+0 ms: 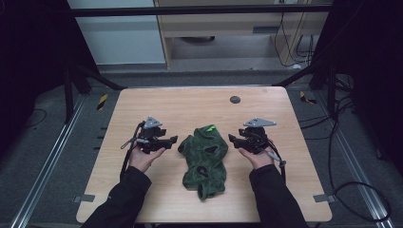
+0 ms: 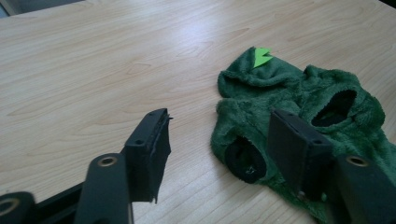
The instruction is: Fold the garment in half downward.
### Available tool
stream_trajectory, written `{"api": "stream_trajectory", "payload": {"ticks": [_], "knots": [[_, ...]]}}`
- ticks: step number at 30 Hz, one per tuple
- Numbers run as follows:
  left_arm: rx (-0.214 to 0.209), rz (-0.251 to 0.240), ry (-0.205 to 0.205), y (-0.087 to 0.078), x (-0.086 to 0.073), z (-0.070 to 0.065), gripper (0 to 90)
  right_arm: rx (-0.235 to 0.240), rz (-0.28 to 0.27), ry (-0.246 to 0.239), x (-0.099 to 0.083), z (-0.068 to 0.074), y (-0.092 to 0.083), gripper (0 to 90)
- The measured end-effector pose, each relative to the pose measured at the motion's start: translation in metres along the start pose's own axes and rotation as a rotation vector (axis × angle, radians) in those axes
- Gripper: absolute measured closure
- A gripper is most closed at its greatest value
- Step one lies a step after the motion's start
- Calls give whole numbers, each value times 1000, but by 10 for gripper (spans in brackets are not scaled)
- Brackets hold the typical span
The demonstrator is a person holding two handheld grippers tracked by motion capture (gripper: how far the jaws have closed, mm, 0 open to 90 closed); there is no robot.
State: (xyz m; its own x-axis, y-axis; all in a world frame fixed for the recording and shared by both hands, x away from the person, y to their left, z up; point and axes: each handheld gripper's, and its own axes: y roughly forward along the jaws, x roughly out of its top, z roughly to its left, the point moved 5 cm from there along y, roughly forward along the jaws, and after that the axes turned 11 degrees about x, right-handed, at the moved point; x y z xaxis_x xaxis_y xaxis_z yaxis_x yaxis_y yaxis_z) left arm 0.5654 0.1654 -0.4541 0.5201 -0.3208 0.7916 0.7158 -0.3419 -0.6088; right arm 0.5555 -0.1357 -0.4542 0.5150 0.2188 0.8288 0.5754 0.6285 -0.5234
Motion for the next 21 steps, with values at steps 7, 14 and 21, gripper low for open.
{"api": "stream_trajectory", "payload": {"ticks": [7, 14, 21], "knots": [[-5, 2, 6, 11, 6, -5, 417, -6, 8, 9, 3, -4, 11, 513], [-6, 20, 16, 24, 10, -9, 428, -6, 26, 8, 3, -6, 24, 528], [-7, 39, 26, 38, 10, -15, 436, -13, 42, 11, 0, -9, 32, 540]]}}
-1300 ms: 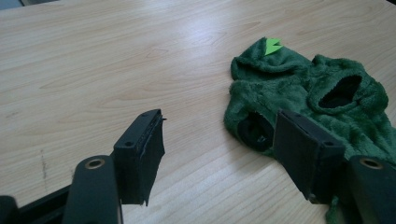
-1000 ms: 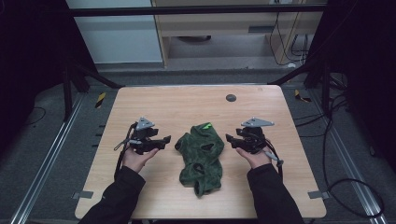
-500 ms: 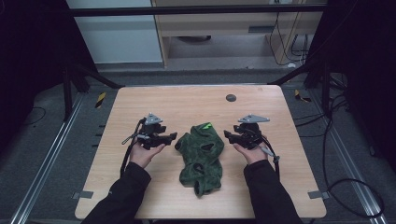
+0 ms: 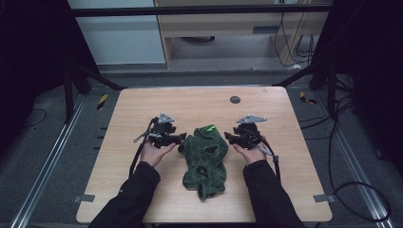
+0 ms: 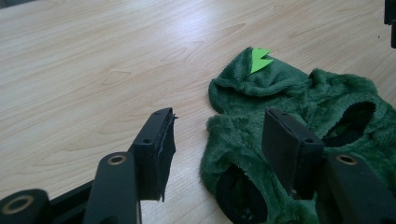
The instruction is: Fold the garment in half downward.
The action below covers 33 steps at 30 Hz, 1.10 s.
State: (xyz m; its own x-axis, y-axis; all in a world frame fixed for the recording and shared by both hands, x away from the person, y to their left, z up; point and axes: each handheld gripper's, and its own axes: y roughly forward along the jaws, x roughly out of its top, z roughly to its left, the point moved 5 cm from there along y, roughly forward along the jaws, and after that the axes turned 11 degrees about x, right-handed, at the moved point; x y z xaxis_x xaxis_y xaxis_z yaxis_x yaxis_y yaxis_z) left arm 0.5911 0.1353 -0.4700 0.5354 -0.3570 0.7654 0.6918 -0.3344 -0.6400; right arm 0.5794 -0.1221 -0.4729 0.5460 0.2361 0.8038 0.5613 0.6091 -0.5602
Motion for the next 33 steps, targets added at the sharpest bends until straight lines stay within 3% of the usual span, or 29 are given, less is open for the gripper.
{"api": "stream_trajectory", "payload": {"ticks": [22, 33], "knots": [[-14, 110, -12, 48, -17, -5, 526, 9, 81, 16, -16, -4, 38, 557], [-35, 145, 2, 56, -22, -12, 619, 26, 139, 17, -26, -2, 50, 576]]}}
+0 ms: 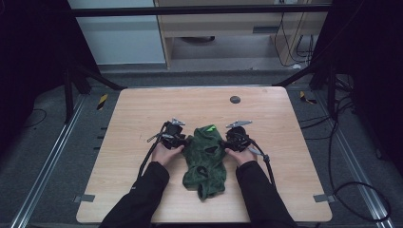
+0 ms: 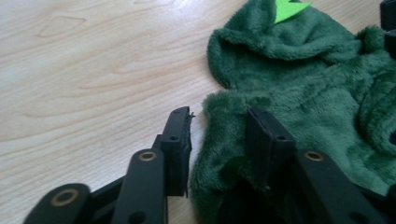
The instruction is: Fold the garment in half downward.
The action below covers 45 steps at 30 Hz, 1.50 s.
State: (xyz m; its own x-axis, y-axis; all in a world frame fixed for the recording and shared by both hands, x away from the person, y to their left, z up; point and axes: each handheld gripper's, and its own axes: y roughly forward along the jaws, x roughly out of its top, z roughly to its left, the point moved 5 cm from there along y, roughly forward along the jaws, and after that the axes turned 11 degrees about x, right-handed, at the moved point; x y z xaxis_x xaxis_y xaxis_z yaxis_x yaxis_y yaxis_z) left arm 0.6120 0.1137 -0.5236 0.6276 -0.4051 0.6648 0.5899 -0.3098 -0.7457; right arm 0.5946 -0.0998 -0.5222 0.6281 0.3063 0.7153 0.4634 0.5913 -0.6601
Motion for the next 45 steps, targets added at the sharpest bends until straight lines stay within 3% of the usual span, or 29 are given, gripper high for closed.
{"api": "stream_trajectory", "payload": {"ticks": [10, 25, 34, 45], "knots": [[-5, 15, 5, 3, -1, -4, 709, 15, 31, 5, -4, 1, 5, 633], [11, 28, 15, 2, 0, -8, 835, 41, 47, 35, -3, 4, 7, 831], [4, -9, 3, -11, 5, -8, 851, 29, -21, 14, 6, 6, -3, 859], [-9, -79, 61, -49, 11, -18, 854, 57, -108, -85, 18, 24, -36, 856]]}}
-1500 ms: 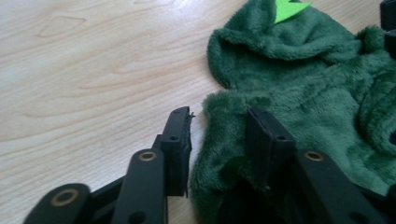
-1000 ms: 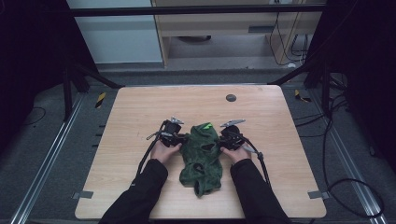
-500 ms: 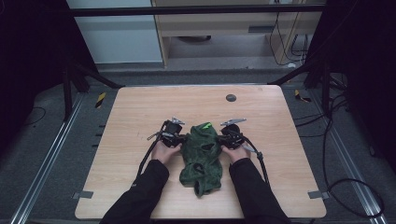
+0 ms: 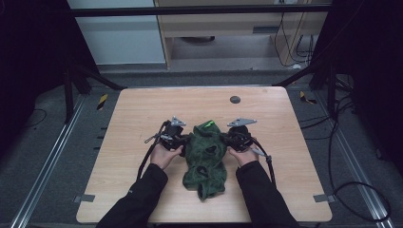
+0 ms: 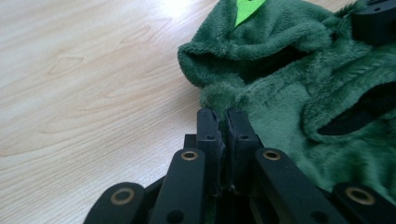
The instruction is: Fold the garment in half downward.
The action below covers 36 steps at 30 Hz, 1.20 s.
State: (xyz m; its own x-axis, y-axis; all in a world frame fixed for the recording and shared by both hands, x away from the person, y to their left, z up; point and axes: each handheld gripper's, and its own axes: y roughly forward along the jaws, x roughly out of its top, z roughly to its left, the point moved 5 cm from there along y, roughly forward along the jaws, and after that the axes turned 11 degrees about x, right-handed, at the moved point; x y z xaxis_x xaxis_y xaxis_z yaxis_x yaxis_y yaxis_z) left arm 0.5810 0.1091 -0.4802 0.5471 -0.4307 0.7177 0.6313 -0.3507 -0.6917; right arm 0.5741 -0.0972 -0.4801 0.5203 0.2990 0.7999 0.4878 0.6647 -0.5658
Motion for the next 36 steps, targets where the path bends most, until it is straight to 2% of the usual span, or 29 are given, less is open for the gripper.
{"api": "stream_trajectory", "payload": {"ticks": [5, 10, 14, 16, 29, 36], "knots": [[-13, -19, 13, -16, -3, -5, 854, 23, -18, -36, 0, 9, -10, 855], [-21, -39, 18, -29, -6, -7, 854, 46, -36, -44, 2, 17, -16, 854], [-33, -55, 15, -40, -9, -9, 854, 59, -48, -68, 2, 26, -23, 854], [-38, -61, 25, -47, -14, -13, 854, 65, -51, -75, 1, 29, -27, 854], [-68, -71, 49, -67, -26, -28, 855, 92, -50, -115, -9, 44, -41, 851], [-78, -56, 54, -74, -40, -31, 855, 115, -44, -129, -17, 55, -45, 847]]}}
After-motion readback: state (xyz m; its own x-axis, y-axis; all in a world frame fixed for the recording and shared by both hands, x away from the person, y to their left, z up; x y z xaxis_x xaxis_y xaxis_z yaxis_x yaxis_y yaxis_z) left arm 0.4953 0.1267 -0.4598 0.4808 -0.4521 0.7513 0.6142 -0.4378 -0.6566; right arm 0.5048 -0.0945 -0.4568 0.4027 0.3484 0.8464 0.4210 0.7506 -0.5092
